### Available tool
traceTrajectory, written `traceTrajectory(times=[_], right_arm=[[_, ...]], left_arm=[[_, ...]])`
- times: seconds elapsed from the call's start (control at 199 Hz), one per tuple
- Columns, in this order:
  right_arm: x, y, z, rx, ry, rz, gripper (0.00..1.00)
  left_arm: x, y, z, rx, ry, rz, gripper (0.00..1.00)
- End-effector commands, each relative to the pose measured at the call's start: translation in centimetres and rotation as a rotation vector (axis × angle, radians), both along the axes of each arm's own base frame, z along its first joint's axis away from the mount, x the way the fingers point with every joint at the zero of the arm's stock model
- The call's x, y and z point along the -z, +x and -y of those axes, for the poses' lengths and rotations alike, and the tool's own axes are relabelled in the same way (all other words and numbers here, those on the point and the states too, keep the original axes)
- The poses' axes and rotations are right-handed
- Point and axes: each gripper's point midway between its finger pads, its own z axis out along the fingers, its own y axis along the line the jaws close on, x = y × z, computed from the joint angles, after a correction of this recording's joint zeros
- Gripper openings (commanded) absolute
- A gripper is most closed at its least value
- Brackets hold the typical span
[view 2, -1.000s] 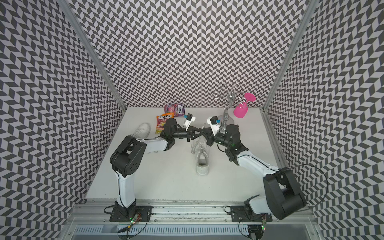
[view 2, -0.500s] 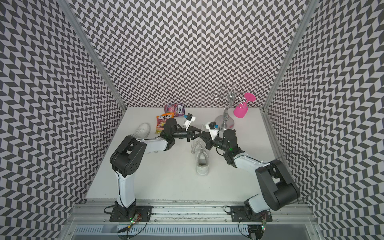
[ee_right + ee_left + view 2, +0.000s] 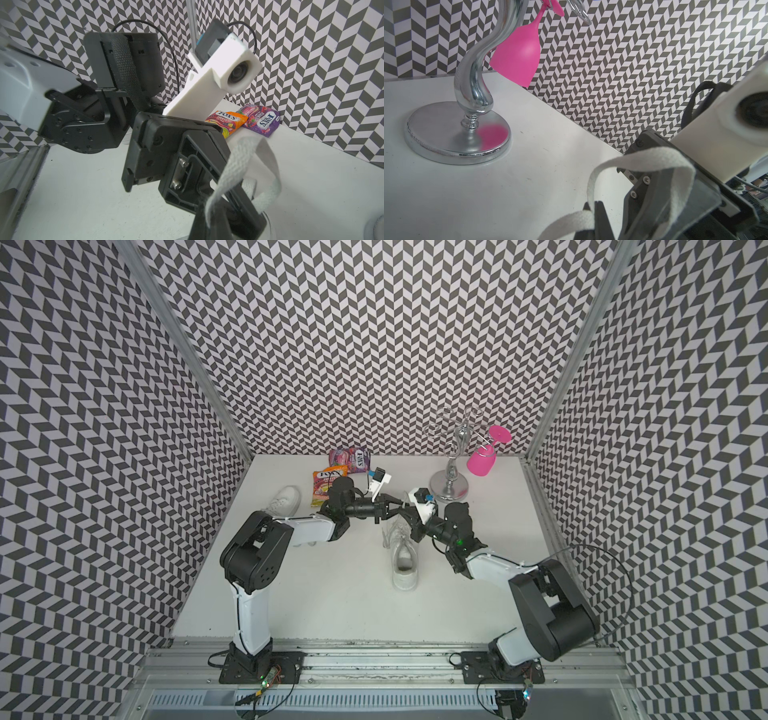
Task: Tie the shoes
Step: Cross the shoelace with the shoelace.
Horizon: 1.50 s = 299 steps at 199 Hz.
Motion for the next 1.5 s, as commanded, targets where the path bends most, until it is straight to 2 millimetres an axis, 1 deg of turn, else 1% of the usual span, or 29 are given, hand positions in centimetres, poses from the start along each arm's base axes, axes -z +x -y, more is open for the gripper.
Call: traceTrajectory(times=[0.0, 0.206, 0.226, 0.307, 0.342, 0.477, 0.598, 0.643, 0.683, 0.688, 0.698, 0.734, 0.744, 0.819, 0.909, 1.025, 1.06, 1.121, 1.266, 1.362, 1.447, 1.497], right_arm=[[3.8, -0.2, 1.2, 0.068, -0.068, -0.086, 0.02], [5.7, -0.5, 2.1, 0.108, -0.1, -0.136, 0.15], [5.8, -0.5, 2.1, 0.112, -0.102, -0.142, 0.18], [6.4, -0.5, 2.3, 0.122, -0.112, -0.165, 0.24], [6.5, -0.4, 2.3, 0.125, -0.115, -0.174, 0.28], [5.5, -0.4, 2.6, 0.139, -0.112, -0.187, 0.46], [4.2, -1.0, 2.9, 0.144, -0.092, -0.199, 0.64], [3.8, -1.4, 3.0, 0.139, -0.081, -0.216, 0.69], [3.5, -1.7, 3.1, 0.132, -0.08, -0.221, 0.69], [3.4, -1.7, 3.1, 0.133, -0.073, -0.229, 0.72], [3.3, -1.8, 3.1, 0.132, -0.067, -0.236, 0.74], [2.9, -2.1, 3.3, 0.131, -0.061, -0.244, 0.75], [2.6, -2.2, 3.3, 0.127, -0.049, -0.247, 0.76], [1.2, -2.8, 3.8, 0.128, 0.006, -0.273, 0.78], [-0.2, -2.7, 5.6, 0.207, 0.133, -0.372, 0.78], [-0.5, -2.4, 7.8, 0.328, 0.403, -0.627, 0.79], [-0.1, -2.4, 8.2, 0.367, 0.489, -0.718, 0.79], [0.3, -2.6, 8.0, 0.379, 0.608, -0.842, 0.79], [1.5, -2.5, 7.0, 0.39, 0.787, -1.093, 0.78], [3.0, -1.8, 6.7, 0.442, 0.809, -1.211, 0.77], [5.4, -1.4, 7.1, 0.539, 0.775, -1.288, 0.75], [6.6, -1.3, 7.2, 0.574, 0.764, -1.326, 0.68]], left_arm=[[-1.8, -0.4, 0.1, 0.019, -0.03, 0.063, 0.0], [-1.7, -0.4, 0.0, 0.011, -0.024, 0.066, 0.0], [-1.7, -0.4, 0.0, 0.011, -0.024, 0.066, 0.0], [-1.6, -0.6, -0.1, 0.012, -0.021, 0.066, 0.0], [-1.6, -0.6, -0.1, 0.012, -0.02, 0.066, 0.0], [-1.4, -0.9, -0.5, -0.004, -0.012, 0.071, 0.0], [-1.3, -1.0, -0.9, -0.027, -0.004, 0.075, 0.0], [-1.3, -1.0, -1.0, -0.032, -0.003, 0.074, 0.0], [-1.3, -1.1, -1.1, -0.035, -0.002, 0.074, 0.0], [-1.3, -1.1, -1.2, -0.037, -0.002, 0.073, 0.0], [-1.2, -1.0, -1.2, -0.039, -0.001, 0.072, 0.0], [-1.2, -1.1, -1.3, -0.045, -0.001, 0.073, 0.0], [-1.2, -1.1, -1.4, -0.047, -0.001, 0.073, 0.0], [-1.2, -1.1, -1.8, -0.066, 0.0, 0.074, 0.0], [-1.0, -1.1, -2.3, -0.087, 0.004, 0.068, 0.0], [-0.5, -1.4, -2.9, -0.102, 0.014, 0.058, 0.0], [-0.2, -1.5, -3.1, -0.104, 0.018, 0.054, 0.0], [0.3, -1.7, -3.2, -0.106, 0.024, 0.046, 0.0], [0.9, -2.2, -3.9, -0.125, 0.036, 0.036, 0.0], [1.1, -2.4, -4.3, -0.137, 0.043, 0.033, 0.0], [1.4, -2.5, -4.4, -0.137, 0.046, 0.028, 0.0], [1.5, -2.7, -4.5, -0.135, 0.043, 0.024, 0.0]])
